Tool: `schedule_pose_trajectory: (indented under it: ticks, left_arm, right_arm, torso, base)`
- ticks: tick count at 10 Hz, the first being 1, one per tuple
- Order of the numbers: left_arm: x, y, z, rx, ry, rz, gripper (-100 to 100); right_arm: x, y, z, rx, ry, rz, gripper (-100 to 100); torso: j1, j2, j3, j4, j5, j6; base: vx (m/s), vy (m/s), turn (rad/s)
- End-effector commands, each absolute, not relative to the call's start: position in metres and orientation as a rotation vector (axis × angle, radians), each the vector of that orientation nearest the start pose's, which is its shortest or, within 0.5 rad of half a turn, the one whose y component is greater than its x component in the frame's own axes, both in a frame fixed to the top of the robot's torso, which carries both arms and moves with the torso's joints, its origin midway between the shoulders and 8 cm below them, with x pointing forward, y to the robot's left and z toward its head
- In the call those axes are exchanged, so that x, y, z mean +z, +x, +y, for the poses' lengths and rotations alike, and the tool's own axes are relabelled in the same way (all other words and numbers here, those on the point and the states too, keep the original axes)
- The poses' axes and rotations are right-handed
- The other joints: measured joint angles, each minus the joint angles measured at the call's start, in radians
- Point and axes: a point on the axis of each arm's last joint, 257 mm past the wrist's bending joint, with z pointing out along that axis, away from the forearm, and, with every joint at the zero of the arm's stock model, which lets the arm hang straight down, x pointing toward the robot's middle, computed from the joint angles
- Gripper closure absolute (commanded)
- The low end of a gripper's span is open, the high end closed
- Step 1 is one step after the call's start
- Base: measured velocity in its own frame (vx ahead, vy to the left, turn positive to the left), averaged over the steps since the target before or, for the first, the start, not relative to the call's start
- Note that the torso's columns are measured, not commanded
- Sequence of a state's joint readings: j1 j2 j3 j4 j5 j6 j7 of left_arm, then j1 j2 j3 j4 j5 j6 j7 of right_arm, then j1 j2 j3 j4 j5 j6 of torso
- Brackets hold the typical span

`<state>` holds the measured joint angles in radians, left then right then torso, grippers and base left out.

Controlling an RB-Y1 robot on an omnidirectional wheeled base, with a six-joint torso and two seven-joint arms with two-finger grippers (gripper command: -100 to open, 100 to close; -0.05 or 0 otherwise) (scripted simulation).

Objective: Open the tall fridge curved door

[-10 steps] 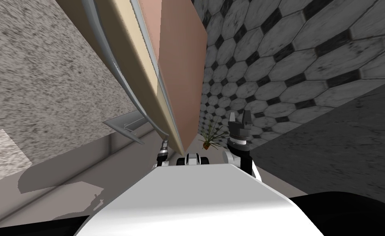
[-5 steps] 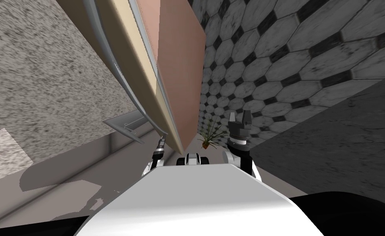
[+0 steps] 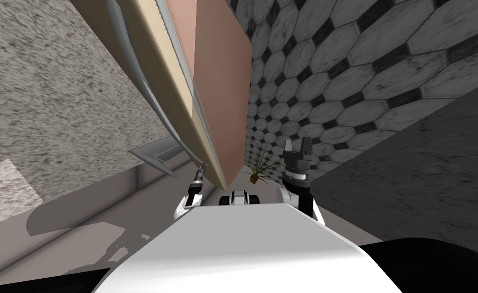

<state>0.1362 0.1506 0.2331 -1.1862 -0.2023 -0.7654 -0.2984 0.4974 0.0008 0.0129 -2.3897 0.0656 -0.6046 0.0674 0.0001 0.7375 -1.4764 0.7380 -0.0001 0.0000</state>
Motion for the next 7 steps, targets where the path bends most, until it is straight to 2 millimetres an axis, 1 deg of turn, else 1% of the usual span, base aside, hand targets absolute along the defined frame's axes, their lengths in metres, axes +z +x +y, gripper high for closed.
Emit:
schedule_pose_trajectory:
  ticks: [1, 7]
  left_arm:
    - [-0.267, 0.451, 0.373, -0.688, -0.640, 1.220, -100]
    - [-0.256, 0.470, 0.384, -0.652, -0.652, 1.254, -100]
  right_arm:
    - [0.089, 0.301, -0.256, 1.254, 0.422, 0.510, 0]
    - [0.089, 0.301, -0.256, 1.254, 0.422, 0.510, 0]
  torso:
    - [0.000, 0.001, 0.000, 0.000, 0.000, 0.000]
    - [-0.001, 0.000, 0.000, 0.000, 0.000, 0.000]
  base:
    - [-0.033, -0.037, 0.001]
    - [-0.034, -0.034, -0.001]
